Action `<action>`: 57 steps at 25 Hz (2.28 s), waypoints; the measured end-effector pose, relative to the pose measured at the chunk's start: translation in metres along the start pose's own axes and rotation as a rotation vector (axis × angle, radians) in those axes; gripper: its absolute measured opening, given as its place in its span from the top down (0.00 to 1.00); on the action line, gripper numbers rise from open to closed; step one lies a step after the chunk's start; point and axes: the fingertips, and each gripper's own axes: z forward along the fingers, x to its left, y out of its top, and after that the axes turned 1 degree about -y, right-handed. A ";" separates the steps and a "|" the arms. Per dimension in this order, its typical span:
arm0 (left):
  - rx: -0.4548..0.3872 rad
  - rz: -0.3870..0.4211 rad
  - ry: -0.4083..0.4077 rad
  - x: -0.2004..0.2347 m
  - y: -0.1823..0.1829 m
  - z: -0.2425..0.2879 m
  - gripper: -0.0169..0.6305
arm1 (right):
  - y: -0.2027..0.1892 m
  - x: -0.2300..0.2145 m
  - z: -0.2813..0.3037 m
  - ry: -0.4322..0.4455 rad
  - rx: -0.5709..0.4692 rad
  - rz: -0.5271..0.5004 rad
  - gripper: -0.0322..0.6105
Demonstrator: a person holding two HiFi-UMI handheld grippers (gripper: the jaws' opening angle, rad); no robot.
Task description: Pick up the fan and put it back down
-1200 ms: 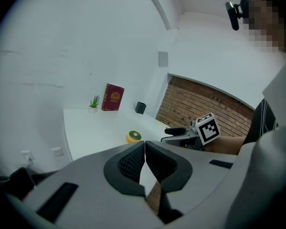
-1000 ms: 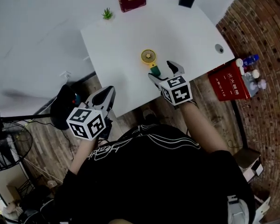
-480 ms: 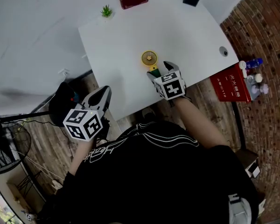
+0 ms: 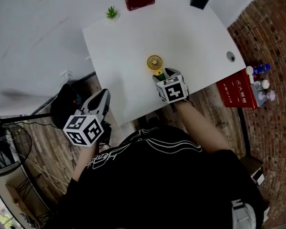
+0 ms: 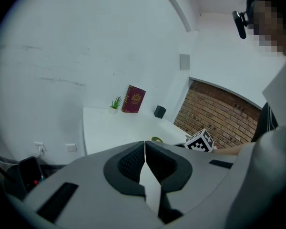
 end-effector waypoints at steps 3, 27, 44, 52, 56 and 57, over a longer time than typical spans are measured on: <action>-0.015 -0.003 0.013 0.004 0.003 -0.004 0.92 | 0.000 0.002 0.001 -0.004 0.007 0.001 0.61; -0.032 -0.028 0.034 0.026 -0.004 -0.018 0.92 | 0.001 -0.002 0.000 -0.008 0.042 0.049 0.67; -0.026 -0.006 -0.020 0.009 -0.008 -0.022 0.92 | 0.018 0.005 -0.036 0.018 -0.062 0.066 0.68; -0.028 -0.004 -0.028 0.000 -0.013 -0.032 0.92 | 0.033 0.014 -0.060 0.029 -0.140 0.060 0.68; -0.036 -0.005 -0.028 -0.002 -0.014 -0.038 0.92 | 0.045 0.022 -0.075 0.042 -0.184 0.054 0.68; -0.039 -0.005 -0.029 -0.003 -0.014 -0.040 0.92 | 0.049 0.024 -0.080 0.044 -0.197 0.052 0.68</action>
